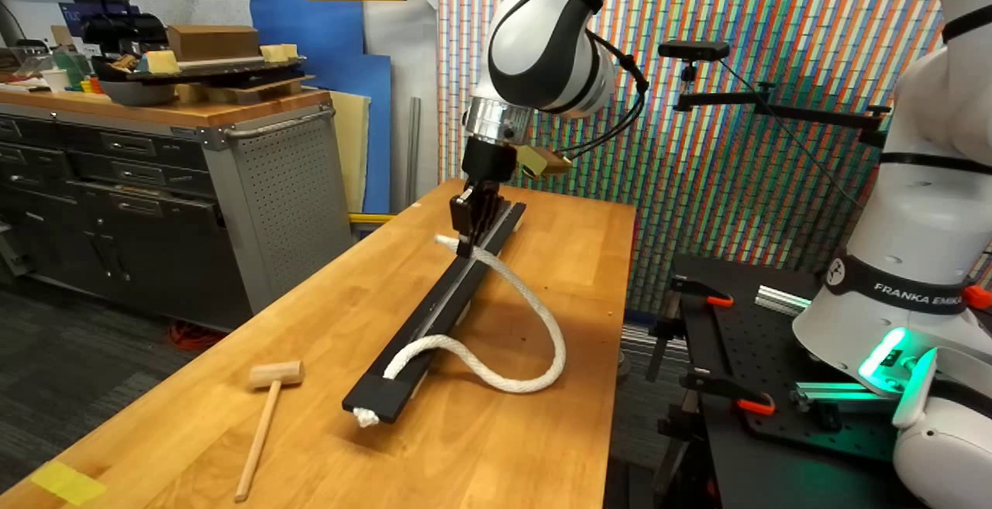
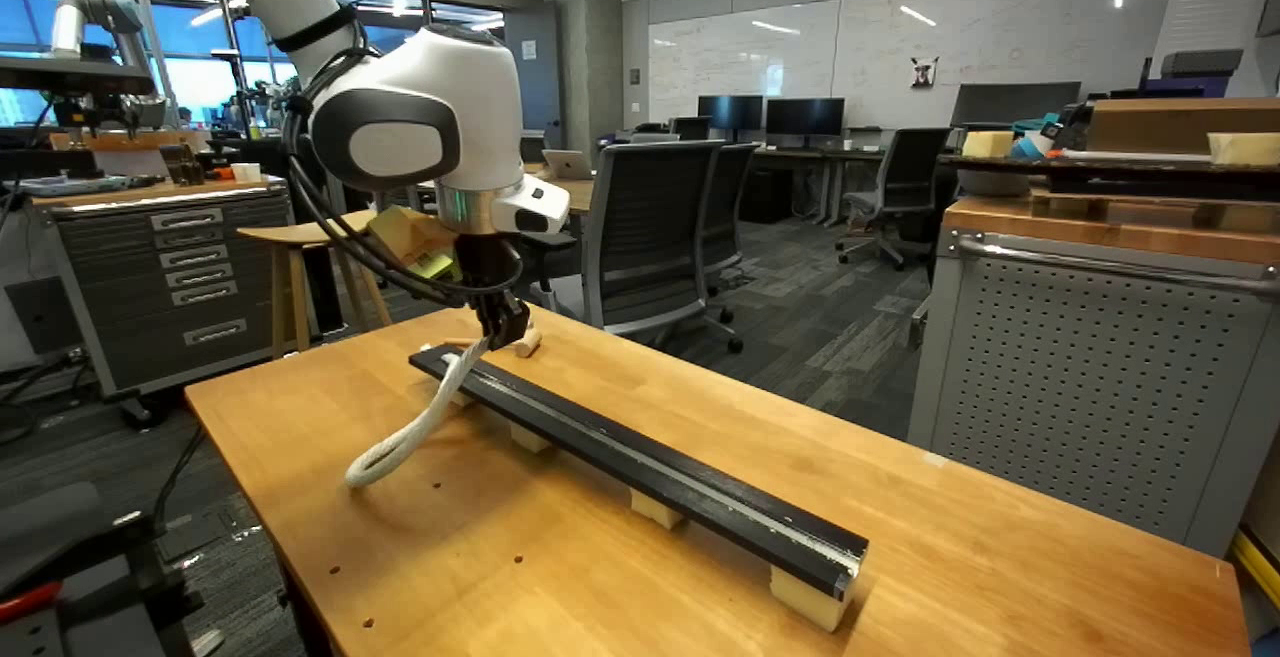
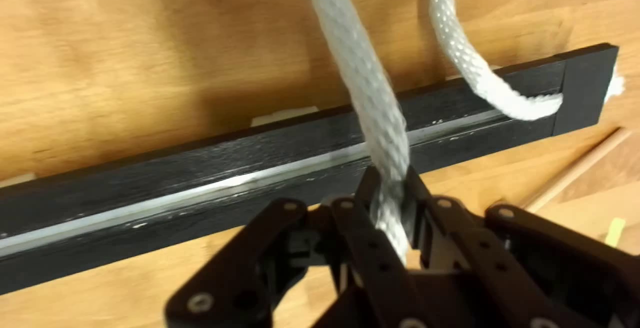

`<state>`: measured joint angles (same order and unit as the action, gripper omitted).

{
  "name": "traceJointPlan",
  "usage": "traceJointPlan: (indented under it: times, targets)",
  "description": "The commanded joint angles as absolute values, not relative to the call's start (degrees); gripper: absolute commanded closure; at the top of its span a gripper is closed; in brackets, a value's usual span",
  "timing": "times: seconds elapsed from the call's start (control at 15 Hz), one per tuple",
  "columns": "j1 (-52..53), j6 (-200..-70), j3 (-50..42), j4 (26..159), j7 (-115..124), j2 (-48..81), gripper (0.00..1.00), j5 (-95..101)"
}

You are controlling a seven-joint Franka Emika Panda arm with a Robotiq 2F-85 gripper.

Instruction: Put the white string along the center of the black strip

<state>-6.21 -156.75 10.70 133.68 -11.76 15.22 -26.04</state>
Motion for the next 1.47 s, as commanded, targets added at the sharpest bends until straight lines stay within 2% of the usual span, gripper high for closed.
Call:
traceJointPlan:
  times: [0.0, 0.6, 0.67, 1.4]
  targets:
    - [-5.6, -156.8, 9.3, 134.5, -11.1, 14.1, 0.86, -26.2]
    - [-5.2, -157.1, 8.1, 136.9, -9.7, 11.2, 0.86, -26.3]
    - [-5.2, -157.1, 8.1, 136.9, -9.7, 11.2, 0.97, -26.3]
    - [-8.0, -155.8, -1.3, 128.8, 2.5, 16.2, 0.97, -22.1]
